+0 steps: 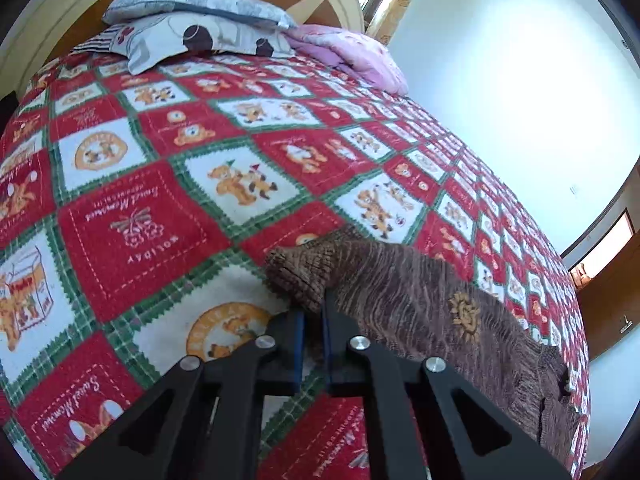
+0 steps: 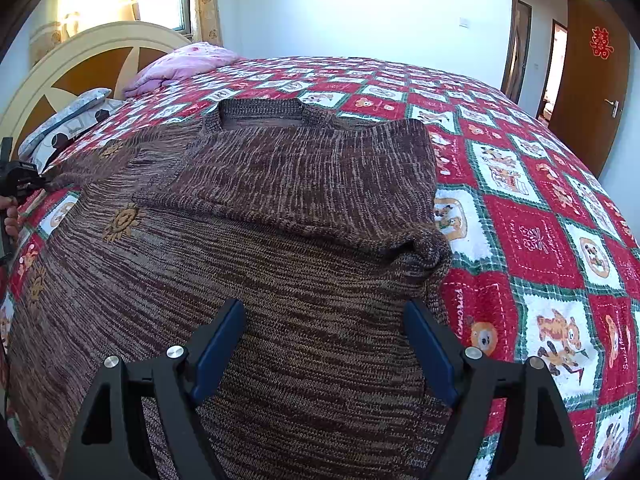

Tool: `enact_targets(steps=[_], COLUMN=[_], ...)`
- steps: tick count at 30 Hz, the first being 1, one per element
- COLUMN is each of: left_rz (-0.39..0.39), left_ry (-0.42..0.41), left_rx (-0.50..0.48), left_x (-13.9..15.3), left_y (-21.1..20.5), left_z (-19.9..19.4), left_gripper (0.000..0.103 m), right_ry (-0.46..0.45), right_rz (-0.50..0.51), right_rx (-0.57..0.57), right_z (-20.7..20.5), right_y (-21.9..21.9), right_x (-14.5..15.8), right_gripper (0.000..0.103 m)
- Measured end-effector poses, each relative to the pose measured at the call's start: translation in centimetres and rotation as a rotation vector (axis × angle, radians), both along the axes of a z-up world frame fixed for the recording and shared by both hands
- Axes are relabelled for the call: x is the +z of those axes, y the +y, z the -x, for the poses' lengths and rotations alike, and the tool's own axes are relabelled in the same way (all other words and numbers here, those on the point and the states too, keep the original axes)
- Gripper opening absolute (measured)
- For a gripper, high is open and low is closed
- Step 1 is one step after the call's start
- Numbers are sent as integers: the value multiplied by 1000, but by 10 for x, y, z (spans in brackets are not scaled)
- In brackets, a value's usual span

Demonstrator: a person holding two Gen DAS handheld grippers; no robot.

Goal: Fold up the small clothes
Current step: 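Grasp the other sleeve cuff with the left tool and lift it, then fold the held sleeve across the sweater back and open the left tool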

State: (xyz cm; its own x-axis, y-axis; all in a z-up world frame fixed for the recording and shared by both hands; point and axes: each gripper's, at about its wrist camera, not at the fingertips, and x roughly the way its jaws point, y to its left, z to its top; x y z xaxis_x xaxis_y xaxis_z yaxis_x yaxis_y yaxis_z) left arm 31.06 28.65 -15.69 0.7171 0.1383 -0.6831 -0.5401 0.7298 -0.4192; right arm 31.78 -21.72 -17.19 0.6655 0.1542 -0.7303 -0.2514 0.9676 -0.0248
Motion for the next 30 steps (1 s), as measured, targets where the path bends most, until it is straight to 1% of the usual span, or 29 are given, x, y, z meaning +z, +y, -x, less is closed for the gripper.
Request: enact_targets(steps=[5, 8, 12, 16, 18, 22, 26, 30], left_rz=[-21, -15, 13, 1, -6, -35, -52, -42], left_ry=[-49, -87, -151, -190, -205, -214, -226, -215], left_rx=[-27, -58, -136, -221, -276, -354, -438, -518], left_x=[23, 41, 68, 91, 103, 118, 126, 120], left_y=[-10, -20, -43, -77, -101, -141, -184, -223], left_z=[-2, -6, -16, -27, -35, -46, -53, -59], left_gripper=[7, 7, 7, 7, 7, 7, 7, 7], right_ry=[0, 0, -5, -9, -11, -28, -41, -34], right_rz=[1, 1, 1, -13, -19, -32, -56, -72], right_rx=[0, -1, -6, -18, -27, -57, -97, -127], right_z=[0, 0, 1, 1, 1, 2, 1, -2], right_y=[1, 1, 0, -4, -6, -11, -20, -26], right_x=[0, 0, 0, 1, 2, 5, 9, 9], right_gripper=[83, 83, 83, 83, 83, 83, 83, 83])
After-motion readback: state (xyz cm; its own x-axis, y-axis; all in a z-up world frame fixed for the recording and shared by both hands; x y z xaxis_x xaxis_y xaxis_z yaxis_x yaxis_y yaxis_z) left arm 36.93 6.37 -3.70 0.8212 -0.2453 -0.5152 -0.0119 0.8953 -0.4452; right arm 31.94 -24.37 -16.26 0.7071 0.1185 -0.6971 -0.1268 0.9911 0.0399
